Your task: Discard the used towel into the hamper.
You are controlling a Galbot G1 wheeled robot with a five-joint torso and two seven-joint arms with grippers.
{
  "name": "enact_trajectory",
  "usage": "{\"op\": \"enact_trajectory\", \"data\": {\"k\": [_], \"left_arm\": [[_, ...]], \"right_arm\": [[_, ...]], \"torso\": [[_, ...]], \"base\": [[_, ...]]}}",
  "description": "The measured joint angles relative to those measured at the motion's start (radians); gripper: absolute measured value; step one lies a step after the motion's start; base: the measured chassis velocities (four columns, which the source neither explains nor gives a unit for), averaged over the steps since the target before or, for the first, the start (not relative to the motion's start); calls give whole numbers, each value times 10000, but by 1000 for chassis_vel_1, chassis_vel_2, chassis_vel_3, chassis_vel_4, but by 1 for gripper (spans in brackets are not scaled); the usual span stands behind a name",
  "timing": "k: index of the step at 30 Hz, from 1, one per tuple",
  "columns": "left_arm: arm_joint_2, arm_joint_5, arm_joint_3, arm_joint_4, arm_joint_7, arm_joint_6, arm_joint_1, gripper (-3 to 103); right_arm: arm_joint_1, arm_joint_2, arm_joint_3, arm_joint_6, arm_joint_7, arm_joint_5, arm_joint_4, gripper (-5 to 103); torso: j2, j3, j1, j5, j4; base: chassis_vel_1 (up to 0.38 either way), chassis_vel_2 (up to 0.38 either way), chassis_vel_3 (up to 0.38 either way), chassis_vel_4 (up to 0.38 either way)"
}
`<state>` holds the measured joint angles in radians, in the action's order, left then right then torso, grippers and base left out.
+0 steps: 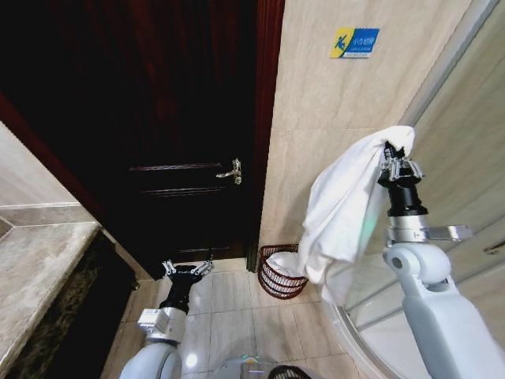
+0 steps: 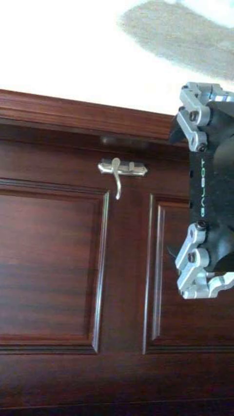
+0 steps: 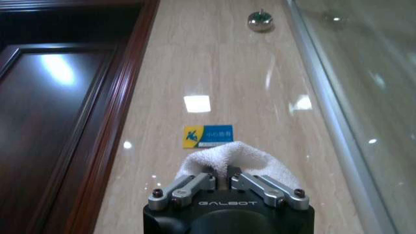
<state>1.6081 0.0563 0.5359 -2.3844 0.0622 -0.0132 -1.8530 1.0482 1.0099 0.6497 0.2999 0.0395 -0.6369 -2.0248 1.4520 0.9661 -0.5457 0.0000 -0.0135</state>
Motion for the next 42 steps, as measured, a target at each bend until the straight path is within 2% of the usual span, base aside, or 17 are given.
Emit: {"op": "enact_trajectory", "data": {"k": [9,17,24,42], "left_arm": [[0,0,0,0,0,0,0,100],[0,0,0,0,0,0,0,100],[0,0,0,0,0,0,0,100],[0,0,0,0,0,0,0,100]], "right_arm": [[-753,360,-700,203,103,277,1029,8],[-750,765,-930,520,249,608,1740,8],[-1145,964,-1129,873,392,661,3020,8],[-2622,1429,-1918,911,184,712,4436,8]], "torso": [[0,0,0,-4,-2],[0,0,0,-1,-1],[0,0,0,-1,0],[-1,0,-1,-1,-2]], "base": [[0,0,0,0],[0,0,0,0],[0,0,0,0],[0,0,0,0]]}}
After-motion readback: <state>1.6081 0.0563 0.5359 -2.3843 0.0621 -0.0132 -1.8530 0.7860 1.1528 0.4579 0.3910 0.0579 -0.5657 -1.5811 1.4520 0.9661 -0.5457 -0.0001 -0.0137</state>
